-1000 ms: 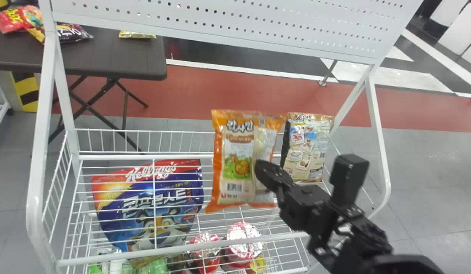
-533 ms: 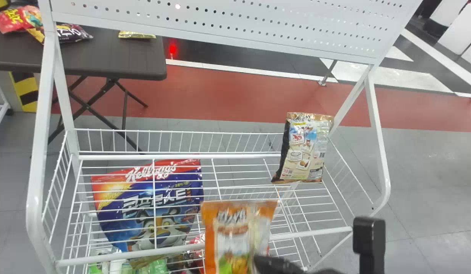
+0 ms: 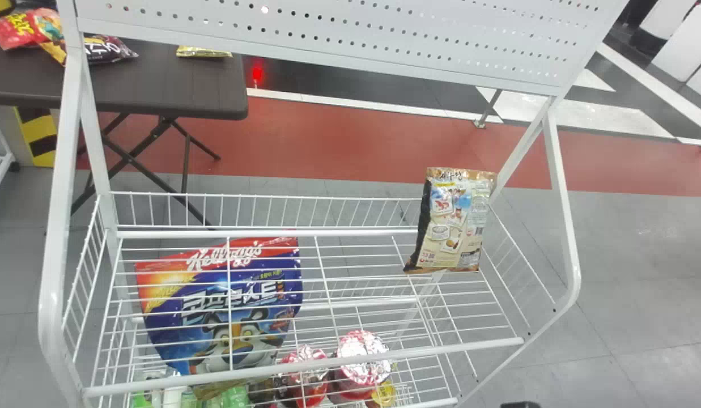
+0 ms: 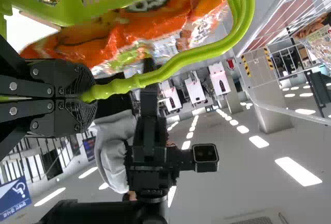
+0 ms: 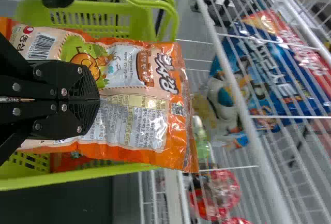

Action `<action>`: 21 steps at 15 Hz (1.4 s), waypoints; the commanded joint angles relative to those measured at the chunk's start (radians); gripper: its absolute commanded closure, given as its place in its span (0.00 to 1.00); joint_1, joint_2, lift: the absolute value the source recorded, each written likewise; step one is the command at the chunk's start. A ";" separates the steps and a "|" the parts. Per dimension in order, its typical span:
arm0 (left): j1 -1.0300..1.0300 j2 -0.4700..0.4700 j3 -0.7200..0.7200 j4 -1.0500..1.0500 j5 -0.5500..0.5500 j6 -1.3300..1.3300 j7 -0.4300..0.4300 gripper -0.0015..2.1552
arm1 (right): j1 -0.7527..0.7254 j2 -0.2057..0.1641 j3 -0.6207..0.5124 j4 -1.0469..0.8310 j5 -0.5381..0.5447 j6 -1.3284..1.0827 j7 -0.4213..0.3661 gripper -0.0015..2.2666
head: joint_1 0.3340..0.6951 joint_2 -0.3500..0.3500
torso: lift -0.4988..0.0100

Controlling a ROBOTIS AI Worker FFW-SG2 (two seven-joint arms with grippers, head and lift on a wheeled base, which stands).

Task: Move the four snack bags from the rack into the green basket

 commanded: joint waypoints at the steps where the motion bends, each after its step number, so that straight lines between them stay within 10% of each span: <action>1: -0.001 -0.001 -0.004 0.000 -0.001 0.000 -0.001 0.69 | -0.005 -0.001 0.058 0.034 -0.002 -0.017 -0.002 0.99 | 1.00 0.00 | 0.98; 21: 0.016 0.001 -0.010 -0.013 -0.004 -0.012 -0.001 0.69 | -0.080 -0.087 0.468 0.253 0.142 -0.287 -0.155 0.99 | 1.00 0.00 | 0.98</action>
